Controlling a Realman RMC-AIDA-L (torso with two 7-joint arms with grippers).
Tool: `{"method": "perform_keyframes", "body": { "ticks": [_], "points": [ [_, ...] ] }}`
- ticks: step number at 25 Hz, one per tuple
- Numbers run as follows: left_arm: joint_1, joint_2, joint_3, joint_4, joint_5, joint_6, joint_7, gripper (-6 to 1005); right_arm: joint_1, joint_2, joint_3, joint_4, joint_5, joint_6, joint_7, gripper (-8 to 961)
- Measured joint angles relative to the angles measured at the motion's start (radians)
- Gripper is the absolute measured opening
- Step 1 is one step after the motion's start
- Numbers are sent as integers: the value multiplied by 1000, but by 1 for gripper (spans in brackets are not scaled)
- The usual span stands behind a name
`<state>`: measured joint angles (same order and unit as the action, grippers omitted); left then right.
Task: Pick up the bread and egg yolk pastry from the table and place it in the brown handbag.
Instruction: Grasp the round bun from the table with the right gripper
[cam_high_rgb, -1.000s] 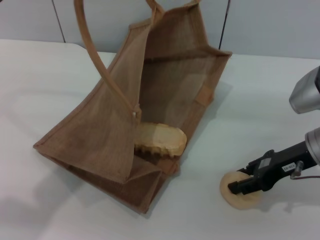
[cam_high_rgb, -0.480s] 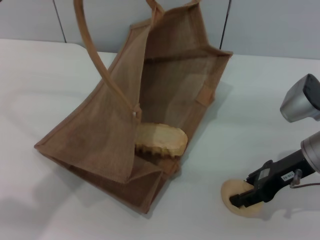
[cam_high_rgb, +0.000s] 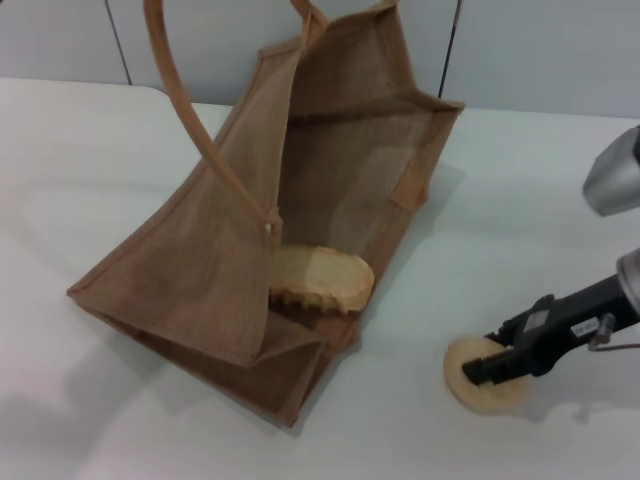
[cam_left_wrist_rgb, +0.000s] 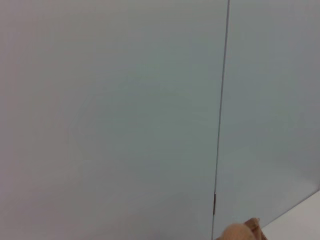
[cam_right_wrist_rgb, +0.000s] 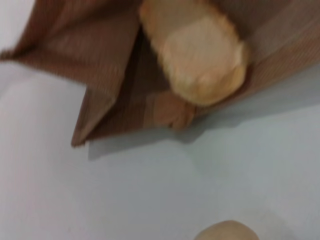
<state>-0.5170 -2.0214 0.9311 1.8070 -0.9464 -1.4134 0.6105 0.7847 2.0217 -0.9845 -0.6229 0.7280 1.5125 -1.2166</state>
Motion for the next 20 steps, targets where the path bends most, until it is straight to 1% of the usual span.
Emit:
{"method": "perform_keyframes", "body": {
  "ticks": [5,12,14,15,17,20],
  "points": [
    [0,1,0,0,0,1,0,114,-16,0,24,-40,5,33,1,491],
    [-4,3,1,-20,2,2,0,114,-17,2,62,-77,19,45,0,477],
    [-5,3,3,-22,2,2,0,114,-20,2,72,-99,57,56,-6,471],
    [-8,3,6,-22,0,2,0,114,-25,3,73,-126,108,60,-14,469],
    [-22,2,7,-24,-6,-2,0,114,-27,4,73,-143,139,58,-19,465],
    [-45,-2,20,-24,-17,-9,0,115,-28,6,74,-165,221,22,-36,460]
  ]
}}
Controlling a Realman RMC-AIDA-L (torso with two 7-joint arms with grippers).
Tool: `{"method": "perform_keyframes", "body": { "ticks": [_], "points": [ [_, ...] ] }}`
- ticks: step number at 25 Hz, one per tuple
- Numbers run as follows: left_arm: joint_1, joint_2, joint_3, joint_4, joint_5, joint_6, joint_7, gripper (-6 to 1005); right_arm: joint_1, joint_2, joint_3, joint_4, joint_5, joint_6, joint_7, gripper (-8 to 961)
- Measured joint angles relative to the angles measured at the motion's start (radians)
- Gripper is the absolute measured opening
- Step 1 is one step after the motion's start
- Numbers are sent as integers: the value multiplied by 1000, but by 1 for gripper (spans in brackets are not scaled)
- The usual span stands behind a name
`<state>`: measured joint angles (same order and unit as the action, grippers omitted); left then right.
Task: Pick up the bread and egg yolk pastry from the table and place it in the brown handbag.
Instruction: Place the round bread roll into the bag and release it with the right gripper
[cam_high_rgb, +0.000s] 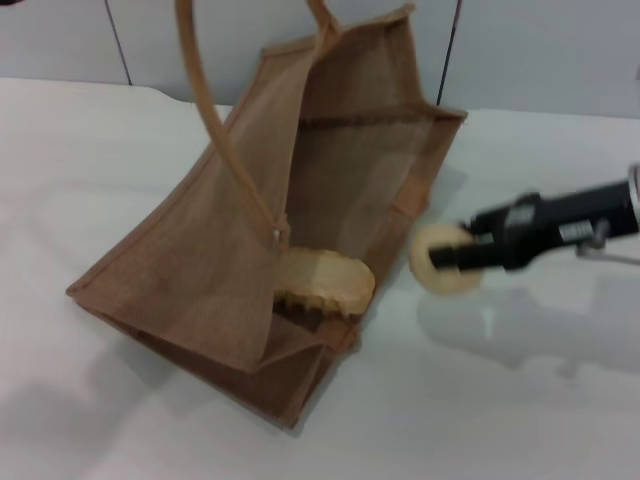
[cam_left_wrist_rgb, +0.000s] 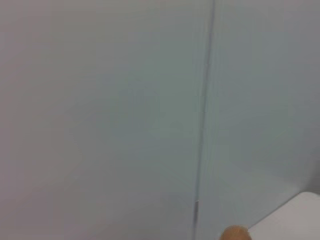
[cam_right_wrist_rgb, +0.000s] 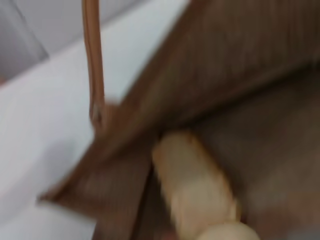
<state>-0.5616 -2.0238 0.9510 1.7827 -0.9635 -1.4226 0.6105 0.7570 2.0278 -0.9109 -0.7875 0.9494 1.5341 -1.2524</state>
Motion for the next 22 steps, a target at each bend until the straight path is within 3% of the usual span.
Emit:
{"method": "perform_keyframes", "body": {
  "ticks": [11,22],
  "points": [
    [-46,-5,120,3,-65,12,-10,115,63,-1,-9,63,110,-227,-59,452],
    [-40,-6,129,12,-132,13,-12,114,98,-7,-11,143,186,-343,-100,449]
  ]
}}
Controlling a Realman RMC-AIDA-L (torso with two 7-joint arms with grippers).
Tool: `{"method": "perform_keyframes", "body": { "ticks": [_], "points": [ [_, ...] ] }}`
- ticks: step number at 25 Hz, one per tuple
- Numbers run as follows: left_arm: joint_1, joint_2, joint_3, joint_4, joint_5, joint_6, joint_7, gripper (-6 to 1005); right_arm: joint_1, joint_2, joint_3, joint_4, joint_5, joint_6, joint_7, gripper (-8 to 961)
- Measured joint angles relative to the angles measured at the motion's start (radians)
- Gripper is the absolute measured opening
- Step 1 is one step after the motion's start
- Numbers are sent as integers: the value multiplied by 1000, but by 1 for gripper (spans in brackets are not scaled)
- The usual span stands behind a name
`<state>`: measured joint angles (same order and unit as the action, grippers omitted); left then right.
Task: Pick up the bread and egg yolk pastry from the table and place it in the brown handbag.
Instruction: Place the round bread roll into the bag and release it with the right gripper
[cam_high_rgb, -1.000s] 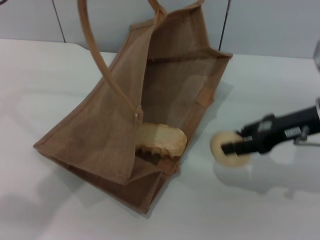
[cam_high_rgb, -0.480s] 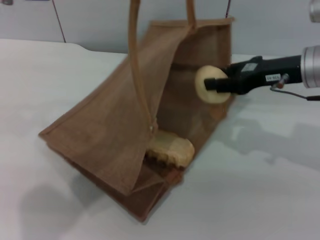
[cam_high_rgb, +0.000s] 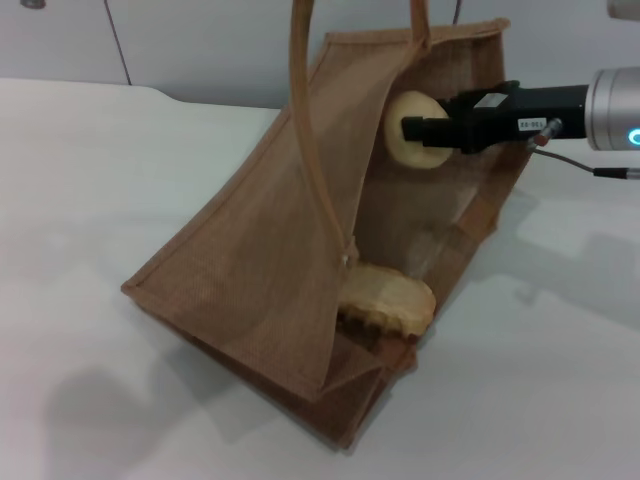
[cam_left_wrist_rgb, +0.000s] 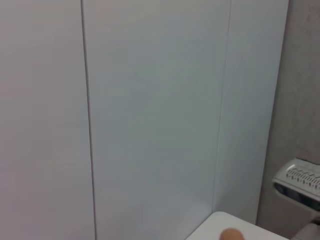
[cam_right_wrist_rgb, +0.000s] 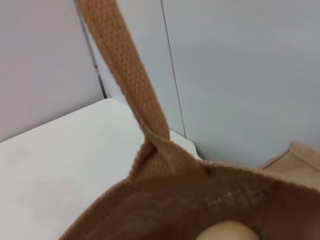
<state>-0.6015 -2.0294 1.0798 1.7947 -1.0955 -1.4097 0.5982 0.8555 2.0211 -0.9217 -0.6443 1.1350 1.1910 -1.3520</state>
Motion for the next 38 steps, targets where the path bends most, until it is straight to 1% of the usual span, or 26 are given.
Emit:
{"method": "perform_keyframes", "body": {
  "ticks": [5,10,15,21,25,26,29,33,38],
  "points": [
    [2,1,-1,0,-1,0,0,115,25,-2,-2,21,-1,12,6,446],
    [2,1,0,0,-1,0,2,114,45,1,8,24,7,19,12,441],
    [1,2,-5,-1,7,0,6,115,53,1,9,29,8,20,16,604],
    [9,3,-9,-8,19,10,9,115,40,0,9,32,8,14,17,840],
    [25,3,-21,-10,53,21,9,114,31,-2,3,32,-7,30,36,872],
    [41,3,-33,-10,82,33,9,114,25,-2,-1,31,-16,46,44,880],
    [56,2,-43,-10,115,50,8,114,-5,-5,4,-6,-49,127,81,872],
    [82,1,-47,-11,163,92,5,114,-78,-6,8,-136,-127,239,172,865],
    [106,2,-62,-13,197,138,5,114,-161,-2,10,-284,-187,273,203,863]
  ]
}}
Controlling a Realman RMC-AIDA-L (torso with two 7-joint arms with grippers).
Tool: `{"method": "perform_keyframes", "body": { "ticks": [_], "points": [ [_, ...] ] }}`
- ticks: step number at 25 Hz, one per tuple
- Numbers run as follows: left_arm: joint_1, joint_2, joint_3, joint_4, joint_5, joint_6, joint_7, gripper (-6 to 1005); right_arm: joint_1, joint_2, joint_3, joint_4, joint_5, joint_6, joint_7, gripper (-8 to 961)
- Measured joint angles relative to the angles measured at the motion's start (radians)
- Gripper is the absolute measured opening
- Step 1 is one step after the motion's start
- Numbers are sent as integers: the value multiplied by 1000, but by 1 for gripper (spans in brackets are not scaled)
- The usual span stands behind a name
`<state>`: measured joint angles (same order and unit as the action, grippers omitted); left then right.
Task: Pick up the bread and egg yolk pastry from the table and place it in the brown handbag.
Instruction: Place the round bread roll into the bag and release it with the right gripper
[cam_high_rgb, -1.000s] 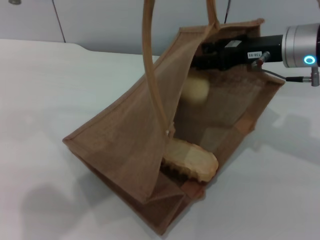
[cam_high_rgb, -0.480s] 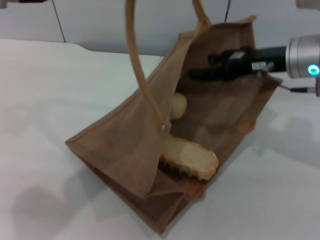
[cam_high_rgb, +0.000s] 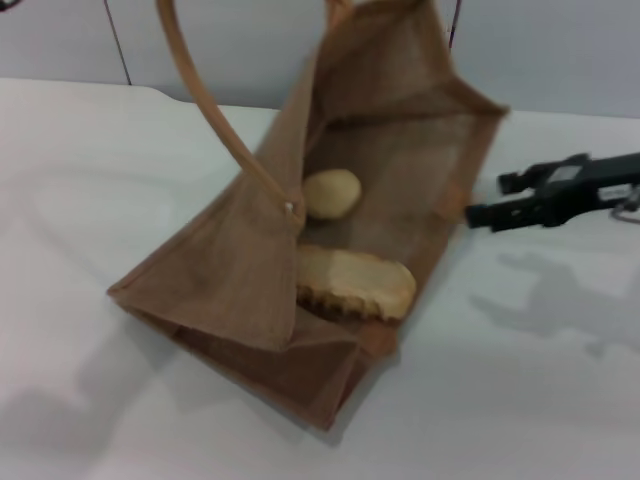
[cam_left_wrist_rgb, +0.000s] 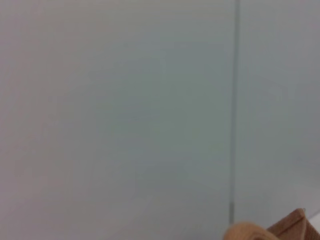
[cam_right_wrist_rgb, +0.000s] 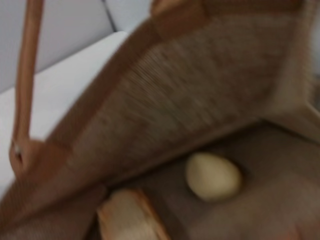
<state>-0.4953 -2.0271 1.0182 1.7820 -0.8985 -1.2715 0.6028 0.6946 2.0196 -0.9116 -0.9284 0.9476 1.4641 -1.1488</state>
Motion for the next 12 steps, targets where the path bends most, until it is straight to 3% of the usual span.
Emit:
{"method": "perform_keyframes", "body": {
  "ticks": [3,6,10,12],
  "points": [
    [3,-1,-15,-11,10,11,4,115,-49,2,12,-80,3,-36,-15,862],
    [7,-1,-17,-35,7,36,20,115,-103,9,27,-131,22,-155,-50,860],
    [7,-1,-17,-64,-26,51,73,115,-134,11,27,-107,68,-327,-74,860],
    [3,0,-17,-72,-50,51,94,115,-129,8,29,-75,73,-352,-75,860]
  ]
}}
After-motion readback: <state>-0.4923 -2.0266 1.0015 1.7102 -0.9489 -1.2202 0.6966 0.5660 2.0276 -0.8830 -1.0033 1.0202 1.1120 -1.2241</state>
